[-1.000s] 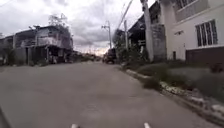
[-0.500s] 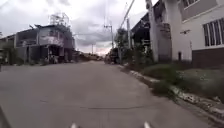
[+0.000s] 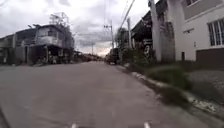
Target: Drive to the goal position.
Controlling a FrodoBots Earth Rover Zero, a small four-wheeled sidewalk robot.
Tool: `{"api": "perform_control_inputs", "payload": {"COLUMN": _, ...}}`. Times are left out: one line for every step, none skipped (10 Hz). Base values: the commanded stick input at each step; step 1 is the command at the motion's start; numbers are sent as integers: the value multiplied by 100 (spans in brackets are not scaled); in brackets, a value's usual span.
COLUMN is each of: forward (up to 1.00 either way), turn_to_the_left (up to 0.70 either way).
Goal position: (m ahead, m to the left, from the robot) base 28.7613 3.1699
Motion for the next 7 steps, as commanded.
{"api": "perform_control_inputs", "payload": {"forward": 70, "turn_to_the_left": 4}}
{"api": "perform_control_inputs", "payload": {"forward": 70, "turn_to_the_left": 6}}
{"api": "perform_control_inputs", "payload": {"forward": 70, "turn_to_the_left": 0}}
{"api": "perform_control_inputs", "payload": {"forward": 70, "turn_to_the_left": 3}}
{"api": "perform_control_inputs", "payload": {"forward": 70, "turn_to_the_left": 4}}
{"api": "perform_control_inputs", "payload": {"forward": 70, "turn_to_the_left": 2}}
{"api": "perform_control_inputs", "payload": {"forward": 70, "turn_to_the_left": 0}}
